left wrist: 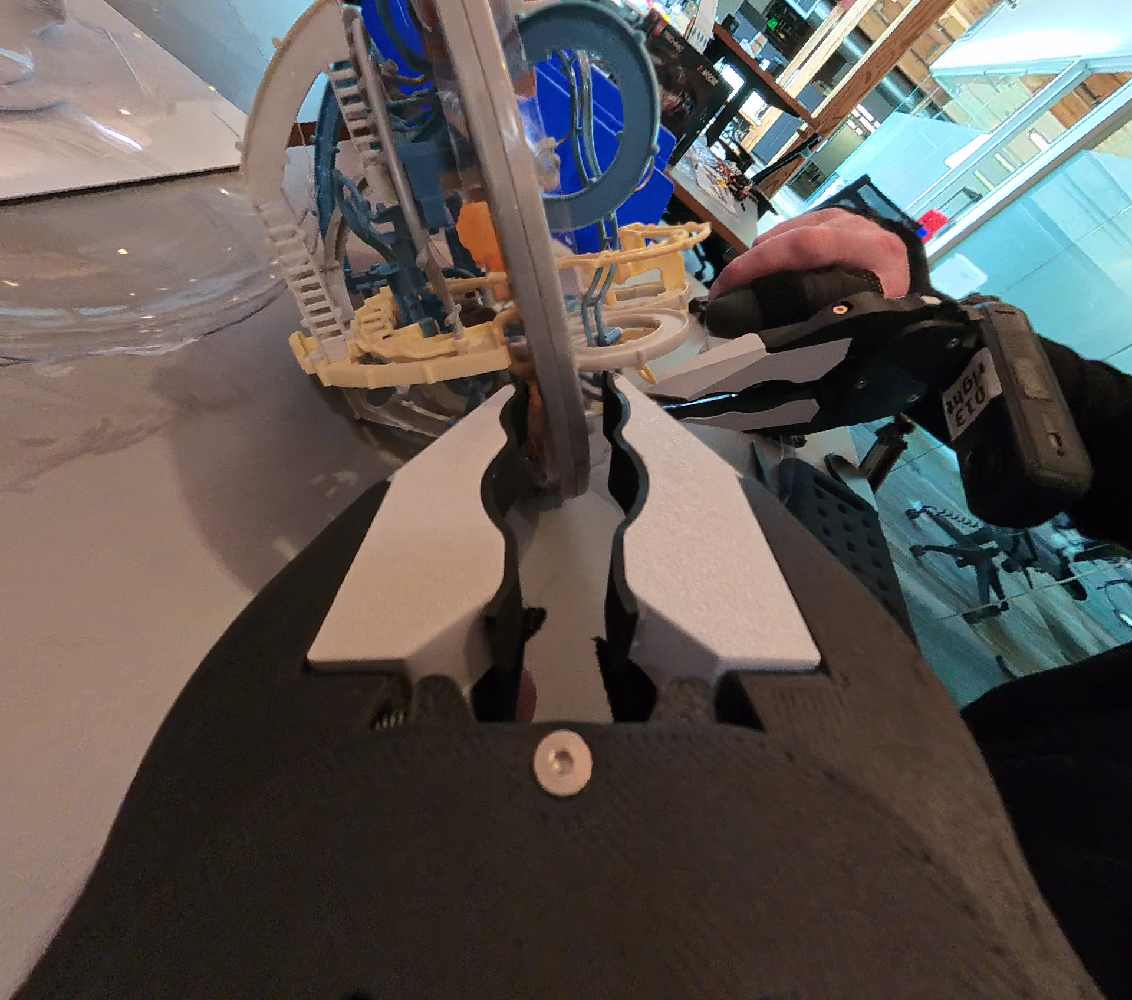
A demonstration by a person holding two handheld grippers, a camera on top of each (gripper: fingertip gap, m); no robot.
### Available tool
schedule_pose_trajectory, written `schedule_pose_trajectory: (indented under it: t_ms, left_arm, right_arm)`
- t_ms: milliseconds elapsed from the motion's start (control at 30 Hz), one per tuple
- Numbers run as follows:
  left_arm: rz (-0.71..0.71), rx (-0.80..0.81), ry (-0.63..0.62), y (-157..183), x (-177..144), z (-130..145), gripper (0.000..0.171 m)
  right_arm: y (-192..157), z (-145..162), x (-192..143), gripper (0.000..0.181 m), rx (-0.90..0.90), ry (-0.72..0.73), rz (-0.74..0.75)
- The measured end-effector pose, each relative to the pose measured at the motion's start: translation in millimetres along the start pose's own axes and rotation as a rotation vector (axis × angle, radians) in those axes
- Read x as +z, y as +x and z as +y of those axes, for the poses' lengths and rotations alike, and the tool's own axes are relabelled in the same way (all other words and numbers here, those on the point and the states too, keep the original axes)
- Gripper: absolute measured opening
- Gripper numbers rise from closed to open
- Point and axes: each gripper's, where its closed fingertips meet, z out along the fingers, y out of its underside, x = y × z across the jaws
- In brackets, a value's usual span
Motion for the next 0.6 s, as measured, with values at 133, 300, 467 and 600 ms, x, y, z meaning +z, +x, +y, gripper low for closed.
schedule_pose_trajectory:
  t_ms: [133, 300, 467, 600]
  left_arm:
    - [-0.058, 0.08, -0.046, -3.0, -15.6, -11.8, 0.037]
    - [-0.172, 0.427, -0.14, 13.1, -26.7, -69.7, 0.084]
    - [-0.115, 0.814, -0.315, 18.7, 33.2, -92.6, 0.145]
    - [0.079, 0.72, -0.447, 23.0, 78.0, -90.8, 0.155]
  right_arm:
    - [3.3, -1.3, 0.6, 0.007, 0.091, 0.029, -0.009]
    - [4.6, -4.4, 3.8, 0.007, 0.175, 0.053, -0.001]
    - [4.3, -4.0, 4.5, 0.007, 0.222, 0.058, -0.004]
    - [3.9, -3.3, 4.7, 0.007, 0.24, 0.057, -0.006]
